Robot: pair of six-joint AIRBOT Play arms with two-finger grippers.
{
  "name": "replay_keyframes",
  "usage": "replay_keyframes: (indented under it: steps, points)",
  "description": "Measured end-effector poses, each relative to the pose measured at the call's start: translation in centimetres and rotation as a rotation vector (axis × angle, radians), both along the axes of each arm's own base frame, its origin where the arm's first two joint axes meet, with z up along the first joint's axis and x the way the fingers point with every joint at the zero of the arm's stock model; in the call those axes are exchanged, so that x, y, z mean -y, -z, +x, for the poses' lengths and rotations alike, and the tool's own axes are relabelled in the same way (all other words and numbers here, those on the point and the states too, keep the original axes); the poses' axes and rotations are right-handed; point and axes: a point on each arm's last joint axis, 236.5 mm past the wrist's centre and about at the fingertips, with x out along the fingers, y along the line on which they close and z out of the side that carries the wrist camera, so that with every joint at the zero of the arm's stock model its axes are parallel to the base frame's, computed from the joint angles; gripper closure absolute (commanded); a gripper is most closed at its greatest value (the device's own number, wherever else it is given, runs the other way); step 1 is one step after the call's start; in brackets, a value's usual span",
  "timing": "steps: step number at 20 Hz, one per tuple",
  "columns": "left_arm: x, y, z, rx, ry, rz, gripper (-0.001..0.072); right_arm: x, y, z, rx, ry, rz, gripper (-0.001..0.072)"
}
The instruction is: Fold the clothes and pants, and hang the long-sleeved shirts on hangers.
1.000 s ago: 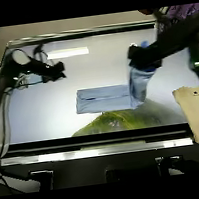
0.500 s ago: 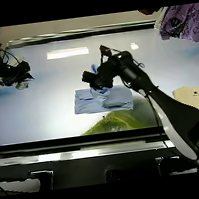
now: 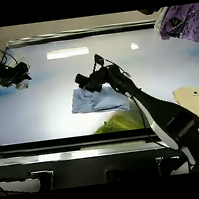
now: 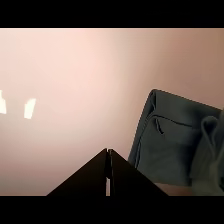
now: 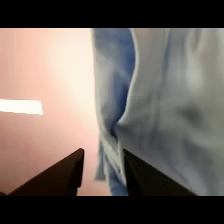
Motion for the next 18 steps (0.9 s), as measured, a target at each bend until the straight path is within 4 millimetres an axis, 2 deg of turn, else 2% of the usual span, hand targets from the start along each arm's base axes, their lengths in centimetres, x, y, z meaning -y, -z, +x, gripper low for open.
replay_keyframes:
  steps: [1, 4, 6, 7, 9, 11, 12, 14, 15, 16, 18]
  points:
    - [0.0, 0.0, 0.0, -0.001, 0.0, 0.0, 0.0689, -0.3, -0.4, 0.3, 0.016, 0.001, 0.019, 0.0174]
    - [0.0, 0.0, 0.0, -0.002, 0.001, 0.0, 0.0689, -0.8, -3.1, 0.7, 0.087, -0.048, 0.04, 0.0173]
    - [0.0, 0.0, -0.1, -0.004, 0.001, 0.0, 0.0689, 1.0, -5.6, 1.2, 0.134, -0.073, 0.023, 0.0166]
    - [0.0, 0.1, -0.1, -0.005, 0.002, -0.001, 0.0689, 2.9, -6.9, 1.8, 0.154, -0.076, 0.004, 0.0166]
    - [0.0, 0.1, -0.1, -0.006, 0.002, -0.001, 0.0689, 8.3, -9.1, 3.1, 0.187, -0.066, -0.045, 0.0167]
    - [0.0, 0.1, -0.2, -0.007, 0.002, -0.001, 0.0689, 15.4, -10.1, 4.4, 0.193, -0.04, -0.115, 0.0167]
    - [0.0, 0.1, -0.2, -0.008, 0.003, -0.001, 0.0689, 19.2, -10.0, 4.7, 0.177, -0.031, -0.147, 0.0167]
    - [0.0, 0.1, -0.2, -0.009, 0.002, 0.0, 0.0689, 25.5, -8.3, 4.4, 0.111, -0.018, -0.176, 0.0167]
    - [0.0, 0.1, -0.2, -0.009, 0.002, 0.0, 0.0689, 27.8, -6.8, 3.7, 0.065, -0.017, -0.167, 0.0167]
    - [0.0, 0.1, -0.2, -0.009, 0.001, 0.001, 0.0689, 29.7, -5.0, 2.8, 0.015, -0.019, -0.143, 0.0167]
    - [-0.1, 0.1, -0.2, -0.009, 0.0, 0.001, 0.0689, 31.7, -1.4, 0.8, -0.07, -0.026, -0.066, 0.0168]
